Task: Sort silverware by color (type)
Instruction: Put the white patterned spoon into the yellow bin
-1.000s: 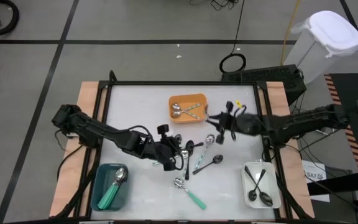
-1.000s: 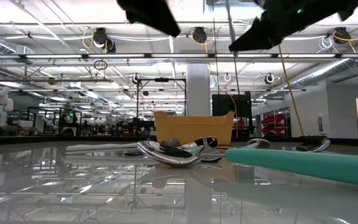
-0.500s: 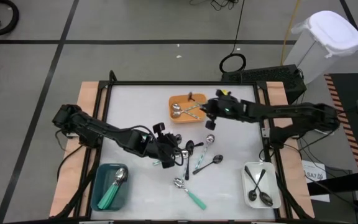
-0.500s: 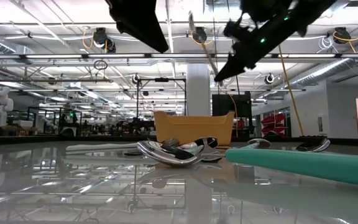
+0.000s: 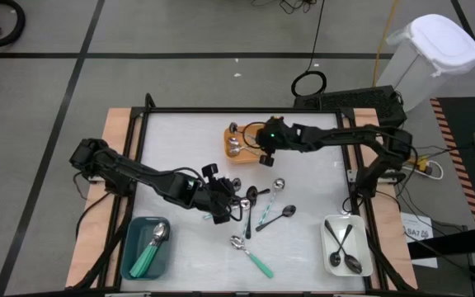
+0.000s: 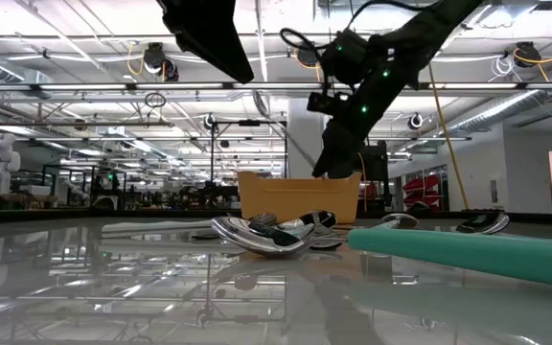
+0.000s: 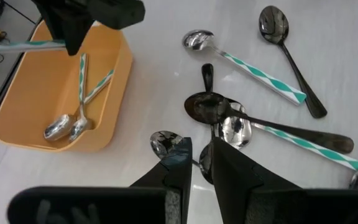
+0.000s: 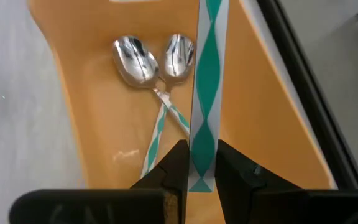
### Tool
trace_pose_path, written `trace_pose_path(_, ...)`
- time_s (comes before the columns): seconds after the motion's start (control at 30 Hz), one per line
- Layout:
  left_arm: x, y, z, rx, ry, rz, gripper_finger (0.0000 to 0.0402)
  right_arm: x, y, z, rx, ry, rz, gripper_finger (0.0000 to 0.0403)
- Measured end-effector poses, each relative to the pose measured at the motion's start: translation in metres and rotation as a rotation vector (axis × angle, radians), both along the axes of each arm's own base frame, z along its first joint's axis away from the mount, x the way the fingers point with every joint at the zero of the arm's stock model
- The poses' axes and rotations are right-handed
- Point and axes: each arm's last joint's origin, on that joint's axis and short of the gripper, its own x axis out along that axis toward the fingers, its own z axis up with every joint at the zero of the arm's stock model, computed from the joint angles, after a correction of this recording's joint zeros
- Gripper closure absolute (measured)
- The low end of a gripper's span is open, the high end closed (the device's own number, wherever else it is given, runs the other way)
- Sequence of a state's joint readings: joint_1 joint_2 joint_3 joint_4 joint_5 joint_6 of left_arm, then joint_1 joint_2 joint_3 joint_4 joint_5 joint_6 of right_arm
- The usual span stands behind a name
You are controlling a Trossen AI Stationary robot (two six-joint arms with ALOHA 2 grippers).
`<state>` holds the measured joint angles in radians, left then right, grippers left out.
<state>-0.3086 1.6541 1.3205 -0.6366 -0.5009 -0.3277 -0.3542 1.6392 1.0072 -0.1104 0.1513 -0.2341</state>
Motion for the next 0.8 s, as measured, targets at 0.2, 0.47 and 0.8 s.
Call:
trace_pose_path(0.2,-0.001,-0.001,0.0,-0.009,0.001,0.008,0.0339,0.002,-0.005,-0.017,0.018,0.083,0.001,0.0352)
trace_pose_path(0.47,0.0,-0.001,0.0,-0.01,-0.002,0.009,0.0339,0.004,-0.006,-0.03,0.035,0.125,-0.003,0.0341)
trace_pose_path(0.8,0.0,-0.001,0.0,-0.012,-0.005,0.01,0.0339,0.005,-0.007,-0.039,0.044,0.149,-0.006,0.0332)
